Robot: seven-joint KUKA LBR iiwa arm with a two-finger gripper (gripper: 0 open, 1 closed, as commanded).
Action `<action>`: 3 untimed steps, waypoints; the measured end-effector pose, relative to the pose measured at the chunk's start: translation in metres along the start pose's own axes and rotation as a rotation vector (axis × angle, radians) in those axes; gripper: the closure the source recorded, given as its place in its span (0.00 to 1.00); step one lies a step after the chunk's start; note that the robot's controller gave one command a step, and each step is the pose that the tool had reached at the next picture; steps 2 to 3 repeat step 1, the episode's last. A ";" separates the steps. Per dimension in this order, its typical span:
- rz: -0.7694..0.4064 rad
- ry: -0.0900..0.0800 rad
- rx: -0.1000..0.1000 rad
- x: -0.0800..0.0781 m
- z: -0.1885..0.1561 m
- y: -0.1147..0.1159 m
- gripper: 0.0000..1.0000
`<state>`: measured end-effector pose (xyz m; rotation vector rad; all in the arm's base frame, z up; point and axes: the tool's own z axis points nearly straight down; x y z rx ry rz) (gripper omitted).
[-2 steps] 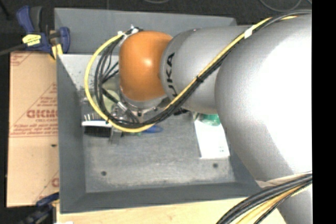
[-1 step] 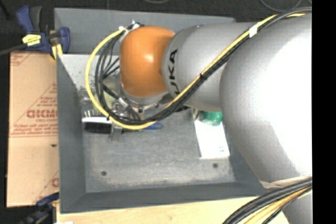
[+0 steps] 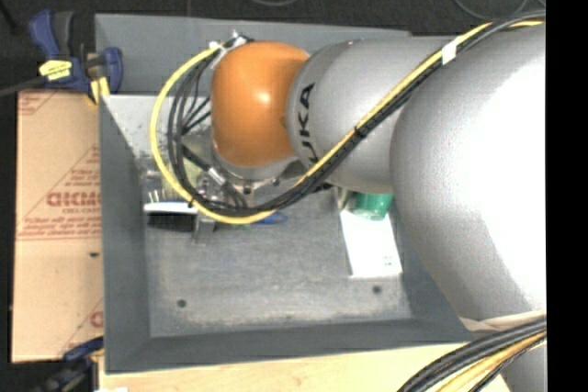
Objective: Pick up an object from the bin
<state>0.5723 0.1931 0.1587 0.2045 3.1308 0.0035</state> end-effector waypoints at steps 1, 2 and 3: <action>0.000 0.000 0.000 0.000 -0.003 0.000 1.00; 0.000 0.000 0.000 0.000 -0.003 0.000 1.00; 0.000 0.000 0.000 0.000 -0.003 0.000 1.00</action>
Offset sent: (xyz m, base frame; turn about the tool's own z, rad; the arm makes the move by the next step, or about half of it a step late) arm 0.0000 0.0001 0.0283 0.0000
